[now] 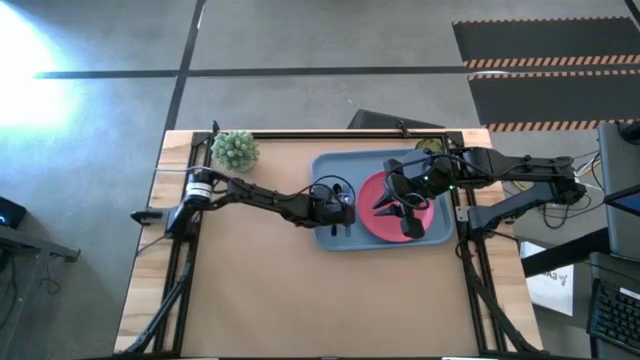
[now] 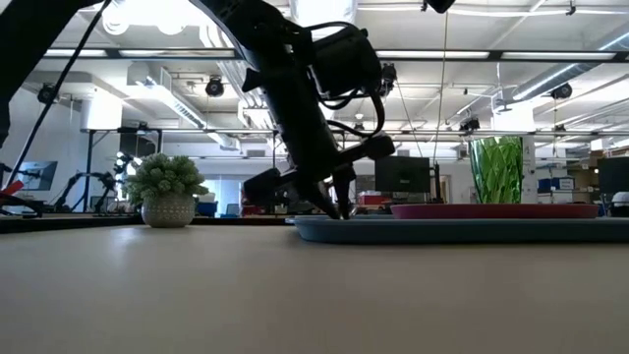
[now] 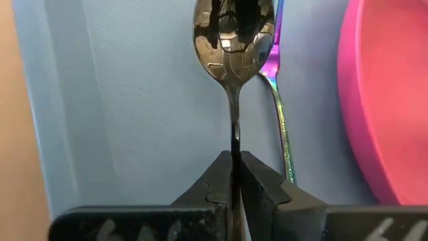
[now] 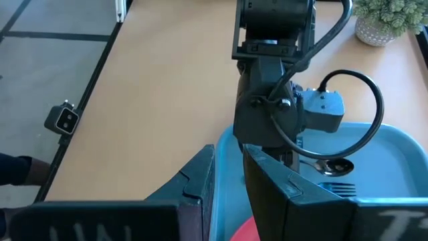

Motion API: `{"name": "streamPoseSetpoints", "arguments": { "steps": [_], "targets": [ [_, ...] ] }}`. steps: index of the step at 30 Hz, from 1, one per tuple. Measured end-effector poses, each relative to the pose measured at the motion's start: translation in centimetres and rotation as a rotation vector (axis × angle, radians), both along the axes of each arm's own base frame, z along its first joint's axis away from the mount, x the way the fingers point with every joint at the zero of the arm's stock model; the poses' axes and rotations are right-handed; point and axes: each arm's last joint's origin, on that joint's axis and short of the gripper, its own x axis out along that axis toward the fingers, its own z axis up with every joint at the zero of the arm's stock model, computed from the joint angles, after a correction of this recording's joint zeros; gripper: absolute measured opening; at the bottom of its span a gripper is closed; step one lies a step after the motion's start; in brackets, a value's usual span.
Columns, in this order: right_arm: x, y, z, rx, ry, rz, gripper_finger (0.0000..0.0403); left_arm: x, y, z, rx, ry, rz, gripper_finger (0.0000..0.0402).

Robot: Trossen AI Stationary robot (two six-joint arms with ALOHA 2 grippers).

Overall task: Pick and place plate/cup/fork/spoon on tray
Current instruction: Put the black spoon on the left of the iridescent fork, then move the blue tray to the center of the table

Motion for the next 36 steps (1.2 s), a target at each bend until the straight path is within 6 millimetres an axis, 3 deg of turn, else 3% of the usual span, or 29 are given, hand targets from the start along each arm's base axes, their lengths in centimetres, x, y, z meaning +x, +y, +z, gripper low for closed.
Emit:
{"name": "streamPoseSetpoints", "arguments": {
  "steps": [12,16,22,27,30,36],
  "targets": [
    [0.0,0.0,0.0,-0.013,-0.001,0.014,0.0068,0.1,0.3,0.1,0.005,-0.009,0.005,0.0087],
    [-0.1,0.0,-0.1,-0.020,0.008,0.021,0.0068,0.0,0.5,1.5,0.041,-0.021,-0.022,0.0096],
    [-0.1,0.0,-0.1,-0.034,0.009,0.035,0.0068,-1.6,0.7,8.4,0.203,-0.109,-0.094,0.0097],
    [-0.5,0.1,-0.4,-0.019,0.054,0.051,0.0065,-5.0,0.6,15.6,0.414,-0.168,-0.129,0.0098],
    [-1.0,0.3,-0.9,-0.013,0.127,0.051,0.0038,-7.4,0.0,19.1,0.527,-0.188,-0.161,0.0098],
    [-1.7,0.8,-1.1,-0.118,0.213,-0.055,0.0009,-12.3,-0.5,23.6,0.681,-0.192,-0.245,0.0098]
  ]
}}
